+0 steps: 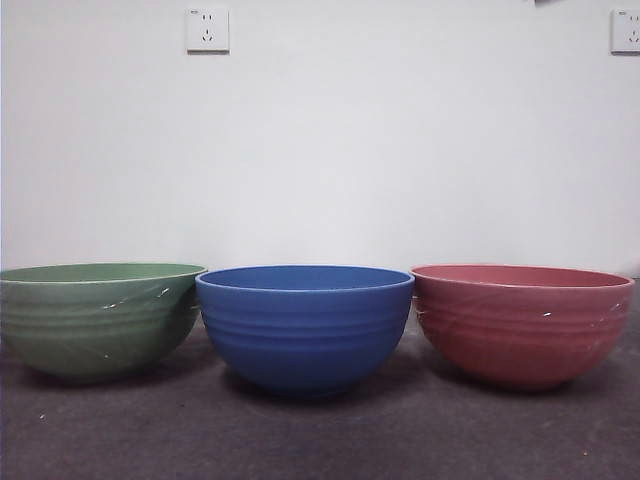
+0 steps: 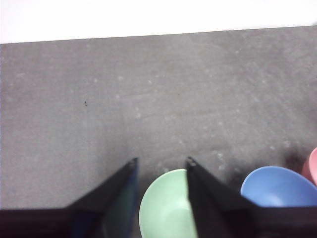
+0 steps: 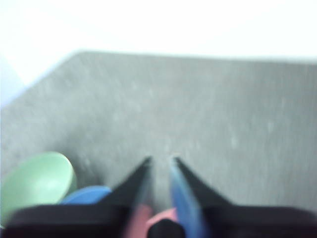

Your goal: Pick up the green bowl on the top,put the green bowl on the left,pick up the red bowl in the middle,put the red bowl on the right

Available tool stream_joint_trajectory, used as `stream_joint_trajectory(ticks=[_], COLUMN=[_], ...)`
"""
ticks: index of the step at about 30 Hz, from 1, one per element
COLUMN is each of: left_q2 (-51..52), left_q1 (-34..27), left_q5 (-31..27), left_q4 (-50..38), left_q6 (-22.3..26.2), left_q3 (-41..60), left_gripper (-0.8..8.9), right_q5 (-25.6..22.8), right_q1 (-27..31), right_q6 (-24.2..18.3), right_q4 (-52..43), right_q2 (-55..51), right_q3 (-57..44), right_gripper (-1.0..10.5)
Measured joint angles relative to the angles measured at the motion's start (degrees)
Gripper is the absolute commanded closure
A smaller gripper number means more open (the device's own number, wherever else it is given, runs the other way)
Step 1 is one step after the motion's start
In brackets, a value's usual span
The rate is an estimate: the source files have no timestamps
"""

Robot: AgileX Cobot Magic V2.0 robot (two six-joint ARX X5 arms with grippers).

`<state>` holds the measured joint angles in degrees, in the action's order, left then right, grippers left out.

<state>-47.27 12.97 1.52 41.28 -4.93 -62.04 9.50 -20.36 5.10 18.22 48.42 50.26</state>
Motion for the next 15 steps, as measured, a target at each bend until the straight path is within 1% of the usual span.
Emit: stream_joint_trajectory(ticks=[6,8,11,15], left_q2=[10.97,14.86,20.15,21.66], left_q1=[0.00,0.00,0.00,0.00], left_q5=[-0.02,-0.02,0.02,0.07], left_q4=[-10.91,-13.03,-13.66,-13.97], left_q6=[-0.04,-0.07,-0.07,-0.07], left_q3=[16.15,20.96,26.88,28.35], left_gripper=[8.23,8.23,8.22,8.22], right_q5=[-6.60,-6.75,-6.75,-6.91], right_q1=[-2.21,-2.25,-2.25,-2.25], right_q6=[-0.63,-0.61,-0.31,0.00], right_q4=[-1.60,-2.14,-1.81,-1.77], right_q2=[-13.70,-18.36,-24.96,-28.17], right_q3=[-10.62,-14.93,-19.89,-20.28], right_gripper=[9.6,9.6,9.6,9.6])
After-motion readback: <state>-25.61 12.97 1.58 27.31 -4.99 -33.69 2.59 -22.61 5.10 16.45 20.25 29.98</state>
